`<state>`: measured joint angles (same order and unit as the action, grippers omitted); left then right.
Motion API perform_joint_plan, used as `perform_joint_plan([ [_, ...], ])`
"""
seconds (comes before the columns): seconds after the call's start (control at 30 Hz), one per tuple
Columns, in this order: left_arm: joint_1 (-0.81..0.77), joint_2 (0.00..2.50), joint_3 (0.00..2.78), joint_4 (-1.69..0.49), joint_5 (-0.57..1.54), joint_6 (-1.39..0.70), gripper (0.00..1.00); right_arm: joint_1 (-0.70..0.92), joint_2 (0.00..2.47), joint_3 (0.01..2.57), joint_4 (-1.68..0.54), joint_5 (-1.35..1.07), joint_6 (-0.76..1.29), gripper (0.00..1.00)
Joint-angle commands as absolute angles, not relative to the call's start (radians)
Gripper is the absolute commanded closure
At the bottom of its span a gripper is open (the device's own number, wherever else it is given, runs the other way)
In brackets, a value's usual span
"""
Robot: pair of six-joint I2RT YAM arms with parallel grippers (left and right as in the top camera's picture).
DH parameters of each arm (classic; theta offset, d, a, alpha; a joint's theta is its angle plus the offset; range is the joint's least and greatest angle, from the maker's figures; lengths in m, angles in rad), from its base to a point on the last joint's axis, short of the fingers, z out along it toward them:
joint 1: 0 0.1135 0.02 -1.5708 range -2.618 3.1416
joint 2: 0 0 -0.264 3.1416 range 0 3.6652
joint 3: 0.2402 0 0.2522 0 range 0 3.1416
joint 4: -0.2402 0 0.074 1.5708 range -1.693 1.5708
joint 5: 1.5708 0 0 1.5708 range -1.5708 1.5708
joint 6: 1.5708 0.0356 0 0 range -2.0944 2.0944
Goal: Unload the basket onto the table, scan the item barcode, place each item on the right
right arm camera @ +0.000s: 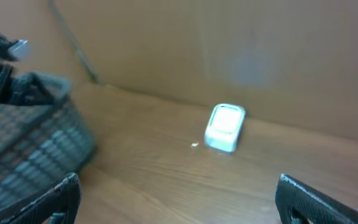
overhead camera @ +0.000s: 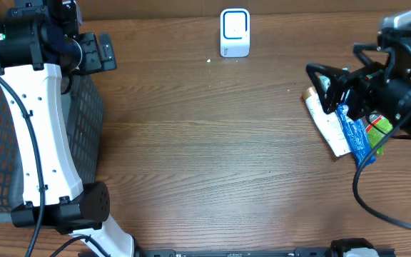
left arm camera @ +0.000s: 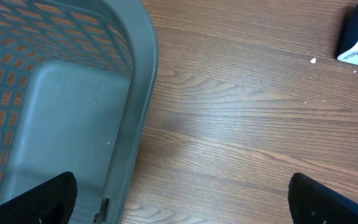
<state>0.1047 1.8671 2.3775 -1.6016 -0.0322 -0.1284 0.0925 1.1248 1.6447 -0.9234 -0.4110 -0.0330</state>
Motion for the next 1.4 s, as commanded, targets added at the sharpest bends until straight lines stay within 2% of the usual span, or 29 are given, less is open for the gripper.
perform_joint_plan([
  [0.0,0.096,1.844,2.393,-1.599,-0.026,-0.135,0.0,0.091,0.994,1.436,-0.791,-0.258,-0.033,0.0],
  [0.13,0.096,1.844,2.393,-1.6,-0.025,-0.136,0.0,0.088,0.777,1.039,-0.443,-0.187,-0.033,0.0],
  [0.23,0.096,1.844,2.393,-1.6,-0.026,-0.135,0.0,0.087,0.545,0.629,-0.086,-0.157,-0.033,0.0],
  [0.3,0.096,1.843,2.393,-1.6,-0.026,-0.135,0.0,0.081,0.407,0.413,0.022,-0.148,-0.033,0.0],
  [0.53,0.094,1.844,2.393,-1.6,-0.026,-0.135,0.0,0.072,0.139,0.031,0.168,-0.143,-0.033,0.0],
  [0.67,0.094,1.844,2.393,-1.6,-0.026,-0.135,0.0,0.073,0.007,0.008,0.054,-0.142,-0.033,0.0],
  [0.83,0.091,1.844,2.393,-1.6,-0.025,-0.136,0.0,0.073,0.004,0.008,-0.072,-0.139,-0.032,0.0],
  [1.37,0.096,1.844,2.393,-1.599,-0.026,-0.135,0.0,0.073,0.007,0.008,-0.07,-0.139,-0.032,0.0],
])
